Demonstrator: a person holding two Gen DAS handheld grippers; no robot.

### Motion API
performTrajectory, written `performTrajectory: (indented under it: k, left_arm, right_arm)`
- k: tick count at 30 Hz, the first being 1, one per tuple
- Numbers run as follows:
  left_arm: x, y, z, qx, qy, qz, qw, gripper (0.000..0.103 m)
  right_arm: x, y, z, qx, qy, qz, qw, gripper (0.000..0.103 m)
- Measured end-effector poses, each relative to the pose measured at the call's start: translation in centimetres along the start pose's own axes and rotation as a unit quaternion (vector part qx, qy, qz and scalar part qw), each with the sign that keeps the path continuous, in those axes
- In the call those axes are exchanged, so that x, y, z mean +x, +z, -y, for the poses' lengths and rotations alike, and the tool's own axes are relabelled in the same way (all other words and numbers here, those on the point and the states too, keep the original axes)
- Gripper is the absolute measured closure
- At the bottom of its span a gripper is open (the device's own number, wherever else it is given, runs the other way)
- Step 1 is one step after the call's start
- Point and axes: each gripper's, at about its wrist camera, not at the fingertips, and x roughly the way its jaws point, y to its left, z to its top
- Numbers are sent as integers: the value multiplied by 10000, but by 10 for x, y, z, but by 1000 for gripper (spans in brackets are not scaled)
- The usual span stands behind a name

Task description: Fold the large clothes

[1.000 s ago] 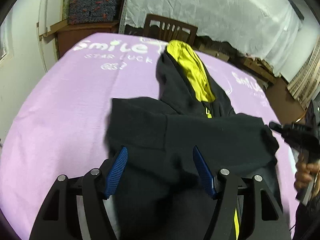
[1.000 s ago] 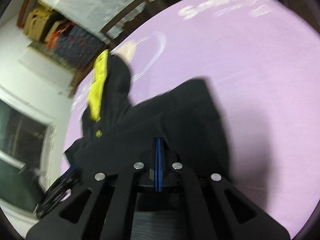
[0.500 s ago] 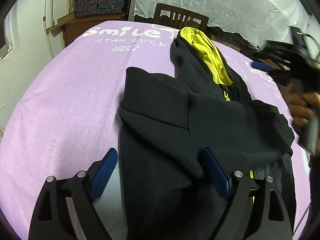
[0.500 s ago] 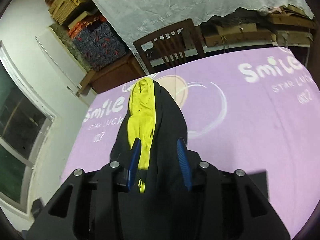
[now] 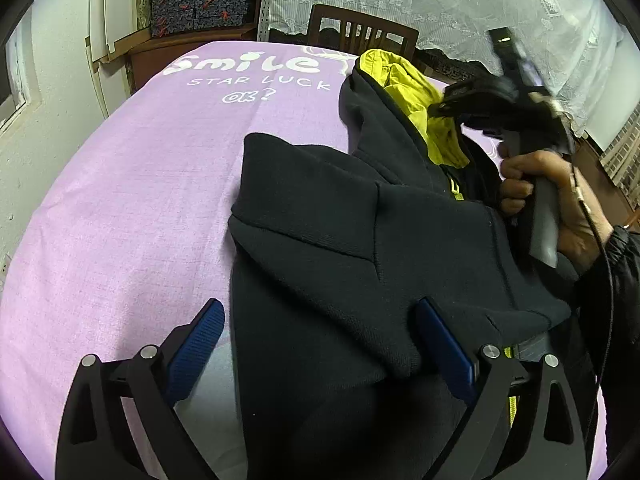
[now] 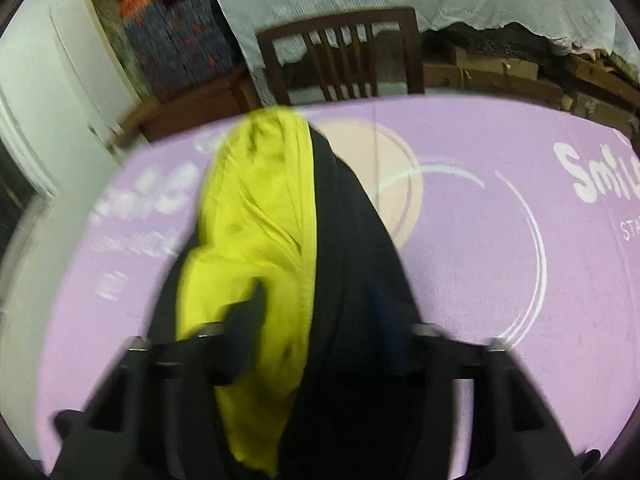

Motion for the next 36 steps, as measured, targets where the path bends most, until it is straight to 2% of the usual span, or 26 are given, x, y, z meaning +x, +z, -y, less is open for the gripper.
performTrajectory:
  k: [1,2,7,11,14,17,19,21,23,25,27,30,32,34,36]
  left_arm:
    - [0,0,0,-4,-9,1,10000,6]
    - [0,0,-1,-13,-25,4,10000,6]
    - [-1,1,-2,-53,-39,23,10000,6]
    - [-2,2,-8,-208,-47,68,9998,6]
    - [-5,3,-13,-373,-75,118,9992,6]
    - [-8,3,-19,-524,-136,164,9984,6]
    - [-8,3,-19,-542,-134,175,9983,6]
    - [-8,3,-18,-507,-69,183,9985,6]
    - [-7,3,-15,-446,-19,171,9989,6]
    - [-7,3,-14,-427,27,158,9990,6]
    - [-6,3,-16,-457,26,152,9988,6]
    - [-6,3,-18,-468,25,151,9988,6]
    - [-7,3,-17,-445,60,160,9989,6]
    - [-6,3,-17,-438,72,163,9989,6]
    - [-6,3,-17,-447,64,151,9989,6]
  right_arm:
    - [-3,2,1,52,124,49,9999,92]
    - [-8,2,2,92,195,106,9997,94]
    - [-63,0,-2,-130,624,563,9964,94]
    - [-117,-20,-16,-557,798,899,9912,95]
    - [-161,-53,-30,-1028,918,1151,9837,95]
    - [-193,-98,-38,-1558,848,1216,9766,95]
    - [-201,-138,-36,-1875,785,996,9740,95]
    - [-198,-169,-27,-1941,713,708,9758,94]
    - [-194,-191,-15,-1790,668,472,9804,91]
    - [-189,-206,5,-1349,824,123,9874,87]
    - [-195,-215,22,-957,990,22,9905,87]
    - [-222,-220,41,-622,1103,331,9914,69]
    - [-237,-212,56,-321,1164,559,9911,46]
    - [-244,-192,76,179,1189,751,9899,38]
    - [-242,-171,94,753,1367,840,9842,37]
